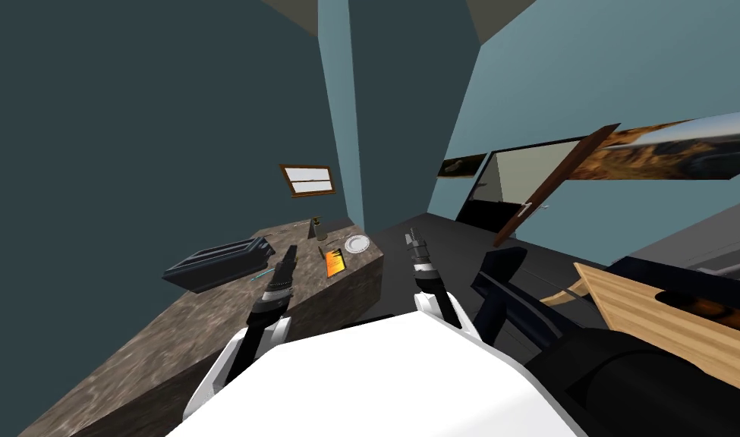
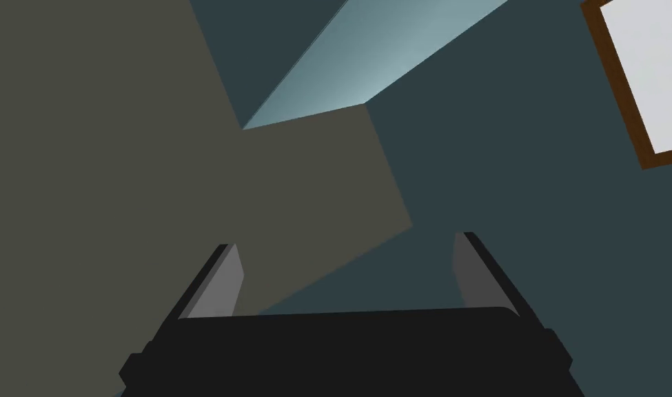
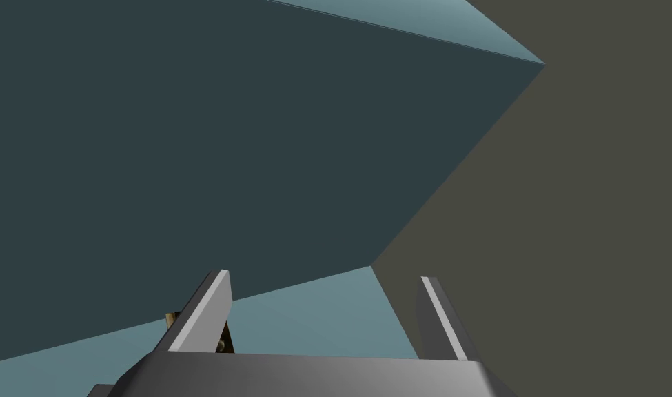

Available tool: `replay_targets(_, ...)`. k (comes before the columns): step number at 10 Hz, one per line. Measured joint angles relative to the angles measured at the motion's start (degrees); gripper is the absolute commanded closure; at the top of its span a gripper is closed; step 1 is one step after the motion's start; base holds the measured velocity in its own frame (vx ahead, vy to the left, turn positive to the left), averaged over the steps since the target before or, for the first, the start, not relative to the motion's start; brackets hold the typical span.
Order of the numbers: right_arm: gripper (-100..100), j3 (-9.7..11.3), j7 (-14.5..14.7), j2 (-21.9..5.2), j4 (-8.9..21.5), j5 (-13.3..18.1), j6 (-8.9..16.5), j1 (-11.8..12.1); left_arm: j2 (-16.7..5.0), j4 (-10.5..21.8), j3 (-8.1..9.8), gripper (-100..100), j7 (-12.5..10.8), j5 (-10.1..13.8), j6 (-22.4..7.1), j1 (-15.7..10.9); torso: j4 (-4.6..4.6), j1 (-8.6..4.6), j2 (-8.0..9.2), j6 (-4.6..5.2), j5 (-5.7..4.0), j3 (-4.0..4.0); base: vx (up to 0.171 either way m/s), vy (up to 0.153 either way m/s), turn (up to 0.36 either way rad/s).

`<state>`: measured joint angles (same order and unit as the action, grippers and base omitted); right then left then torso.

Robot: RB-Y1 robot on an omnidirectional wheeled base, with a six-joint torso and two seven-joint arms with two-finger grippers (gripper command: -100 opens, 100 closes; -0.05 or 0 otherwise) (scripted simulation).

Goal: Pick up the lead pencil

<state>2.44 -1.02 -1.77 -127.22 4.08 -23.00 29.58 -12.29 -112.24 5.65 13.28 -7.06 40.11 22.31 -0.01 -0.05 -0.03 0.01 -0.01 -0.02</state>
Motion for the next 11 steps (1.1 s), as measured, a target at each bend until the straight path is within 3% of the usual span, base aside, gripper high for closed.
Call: replay_targets(11,0,0.0,0.0,0.0,0.0,0.0,0.0,0.0,-5.58,16.36,2.9,-100,5.73,-6.22,4.85,-4.92,0.01,0.03,0.04,-0.01,0.01,0.02,-0.002,-0.009,-0.063)
